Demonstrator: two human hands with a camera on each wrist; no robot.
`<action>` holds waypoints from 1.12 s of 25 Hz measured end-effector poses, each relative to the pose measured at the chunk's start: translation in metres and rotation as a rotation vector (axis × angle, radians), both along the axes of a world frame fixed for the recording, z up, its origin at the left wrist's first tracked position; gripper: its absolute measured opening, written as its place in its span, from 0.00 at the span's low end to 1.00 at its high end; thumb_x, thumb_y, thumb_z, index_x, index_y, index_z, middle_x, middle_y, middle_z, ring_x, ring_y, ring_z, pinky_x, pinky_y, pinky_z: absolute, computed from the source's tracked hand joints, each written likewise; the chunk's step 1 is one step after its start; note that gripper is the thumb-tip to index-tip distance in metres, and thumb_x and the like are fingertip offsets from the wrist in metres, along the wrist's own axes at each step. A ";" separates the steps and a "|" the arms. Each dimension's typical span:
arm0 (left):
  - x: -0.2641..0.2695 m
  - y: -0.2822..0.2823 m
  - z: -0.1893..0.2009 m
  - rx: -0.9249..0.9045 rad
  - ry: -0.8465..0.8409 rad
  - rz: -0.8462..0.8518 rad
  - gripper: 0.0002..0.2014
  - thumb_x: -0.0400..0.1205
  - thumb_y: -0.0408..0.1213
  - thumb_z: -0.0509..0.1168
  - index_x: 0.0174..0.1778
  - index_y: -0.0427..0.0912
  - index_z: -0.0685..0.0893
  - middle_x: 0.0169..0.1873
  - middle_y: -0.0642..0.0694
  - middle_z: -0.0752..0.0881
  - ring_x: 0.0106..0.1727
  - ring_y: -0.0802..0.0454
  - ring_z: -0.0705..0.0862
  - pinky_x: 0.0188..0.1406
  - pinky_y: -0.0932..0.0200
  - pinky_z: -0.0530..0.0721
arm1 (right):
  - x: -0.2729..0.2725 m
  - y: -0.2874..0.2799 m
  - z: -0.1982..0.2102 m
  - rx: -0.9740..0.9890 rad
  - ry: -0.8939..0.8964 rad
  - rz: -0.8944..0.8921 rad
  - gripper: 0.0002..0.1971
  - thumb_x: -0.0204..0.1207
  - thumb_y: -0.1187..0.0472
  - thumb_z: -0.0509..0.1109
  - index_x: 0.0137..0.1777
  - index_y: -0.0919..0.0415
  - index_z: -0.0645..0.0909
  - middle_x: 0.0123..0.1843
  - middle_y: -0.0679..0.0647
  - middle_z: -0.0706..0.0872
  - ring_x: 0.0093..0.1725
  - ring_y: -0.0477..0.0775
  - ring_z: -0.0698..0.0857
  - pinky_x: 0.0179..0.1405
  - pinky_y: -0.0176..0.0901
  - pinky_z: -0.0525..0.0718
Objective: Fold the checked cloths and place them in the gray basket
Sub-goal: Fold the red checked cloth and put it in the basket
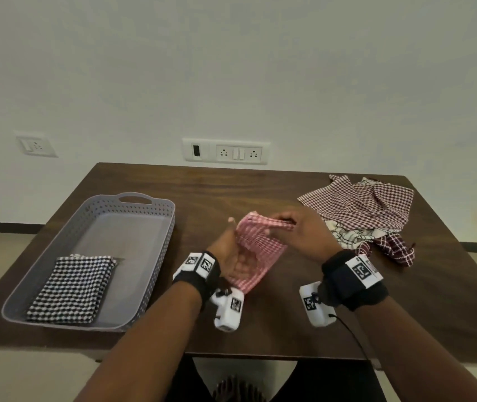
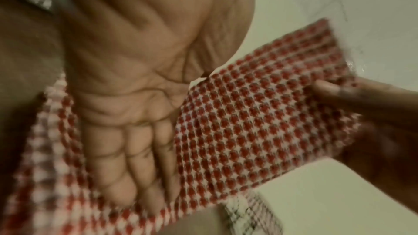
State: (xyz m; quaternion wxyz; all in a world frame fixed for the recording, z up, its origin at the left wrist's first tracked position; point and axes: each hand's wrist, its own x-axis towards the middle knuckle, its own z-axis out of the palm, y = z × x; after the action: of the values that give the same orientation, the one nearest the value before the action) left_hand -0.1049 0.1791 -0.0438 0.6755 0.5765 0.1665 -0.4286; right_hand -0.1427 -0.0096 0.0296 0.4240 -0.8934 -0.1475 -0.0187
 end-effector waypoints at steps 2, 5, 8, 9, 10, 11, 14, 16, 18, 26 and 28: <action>0.019 -0.002 0.015 -0.329 0.009 0.129 0.52 0.76 0.78 0.46 0.70 0.29 0.77 0.55 0.27 0.87 0.51 0.34 0.89 0.50 0.44 0.88 | -0.001 0.004 0.009 -0.117 -0.223 0.104 0.08 0.72 0.62 0.79 0.50 0.55 0.92 0.43 0.48 0.90 0.43 0.47 0.87 0.44 0.38 0.83; 0.038 -0.003 0.054 -0.484 -0.139 0.151 0.40 0.84 0.66 0.52 0.73 0.29 0.76 0.61 0.28 0.86 0.57 0.35 0.88 0.56 0.43 0.85 | -0.006 0.000 0.006 -0.205 -0.401 0.123 0.11 0.70 0.66 0.77 0.50 0.54 0.92 0.46 0.48 0.91 0.47 0.46 0.87 0.51 0.38 0.82; 0.031 0.003 0.056 -0.427 -0.249 0.202 0.22 0.88 0.51 0.56 0.67 0.36 0.80 0.51 0.39 0.90 0.51 0.43 0.89 0.52 0.46 0.86 | -0.021 -0.005 -0.016 -0.314 -0.431 0.113 0.11 0.71 0.66 0.76 0.51 0.53 0.91 0.48 0.48 0.90 0.49 0.46 0.84 0.51 0.38 0.80; 0.026 0.006 0.044 -0.334 -0.241 0.209 0.18 0.88 0.46 0.58 0.64 0.37 0.81 0.49 0.41 0.90 0.51 0.44 0.88 0.53 0.47 0.86 | -0.027 -0.004 -0.027 -0.340 -0.403 0.128 0.11 0.72 0.66 0.73 0.51 0.52 0.90 0.48 0.48 0.90 0.49 0.47 0.84 0.51 0.40 0.81; 0.021 0.010 0.026 -0.183 -0.241 0.218 0.15 0.86 0.44 0.62 0.62 0.39 0.82 0.50 0.42 0.89 0.55 0.44 0.86 0.56 0.46 0.85 | -0.036 -0.002 -0.042 -0.369 -0.354 0.151 0.12 0.73 0.64 0.69 0.51 0.52 0.90 0.48 0.48 0.90 0.50 0.49 0.84 0.51 0.44 0.83; 0.015 0.017 0.008 0.027 -0.262 0.240 0.16 0.83 0.44 0.66 0.63 0.41 0.82 0.55 0.43 0.88 0.60 0.43 0.84 0.61 0.46 0.83 | -0.046 -0.001 -0.058 -0.397 -0.310 0.184 0.14 0.72 0.61 0.65 0.50 0.52 0.90 0.49 0.49 0.90 0.50 0.51 0.85 0.50 0.49 0.85; 0.008 0.040 -0.036 0.384 -0.673 0.336 0.26 0.77 0.43 0.73 0.71 0.48 0.77 0.67 0.49 0.81 0.64 0.49 0.83 0.64 0.51 0.81 | -0.079 0.004 -0.105 -0.384 -0.211 0.301 0.13 0.71 0.60 0.66 0.51 0.51 0.90 0.49 0.50 0.90 0.50 0.55 0.88 0.47 0.54 0.88; -0.008 0.036 -0.040 0.263 -0.864 0.048 0.12 0.82 0.41 0.69 0.62 0.51 0.85 0.60 0.53 0.87 0.61 0.54 0.86 0.67 0.51 0.81 | -0.094 0.005 -0.121 -0.309 -0.188 0.323 0.12 0.70 0.64 0.72 0.51 0.51 0.89 0.49 0.48 0.90 0.50 0.53 0.88 0.47 0.51 0.87; -0.031 0.024 -0.034 0.197 -0.817 -0.266 0.10 0.86 0.46 0.62 0.52 0.52 0.89 0.53 0.52 0.91 0.57 0.54 0.87 0.68 0.48 0.82 | -0.101 0.008 -0.118 -0.271 -0.200 0.300 0.13 0.69 0.65 0.76 0.52 0.51 0.89 0.48 0.47 0.91 0.48 0.50 0.88 0.46 0.49 0.87; -0.046 0.027 -0.059 0.030 -0.355 0.024 0.38 0.74 0.79 0.47 0.68 0.59 0.81 0.70 0.51 0.81 0.71 0.53 0.78 0.77 0.47 0.70 | -0.028 0.017 -0.053 0.040 0.090 -0.012 0.21 0.67 0.58 0.84 0.60 0.50 0.85 0.45 0.40 0.88 0.43 0.32 0.86 0.43 0.26 0.81; -0.052 0.026 -0.052 0.051 -0.371 0.038 0.29 0.85 0.66 0.44 0.73 0.53 0.74 0.64 0.54 0.80 0.68 0.54 0.78 0.75 0.48 0.72 | 0.001 0.019 -0.068 0.266 0.277 -0.161 0.23 0.66 0.58 0.85 0.61 0.52 0.83 0.47 0.48 0.90 0.47 0.44 0.90 0.45 0.36 0.88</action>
State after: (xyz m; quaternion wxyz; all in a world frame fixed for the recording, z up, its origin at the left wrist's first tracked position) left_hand -0.1568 0.2054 -0.0954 0.6876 0.6595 0.0606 -0.2976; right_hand -0.1419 0.0094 -0.0386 0.5517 -0.8324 -0.0122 0.0509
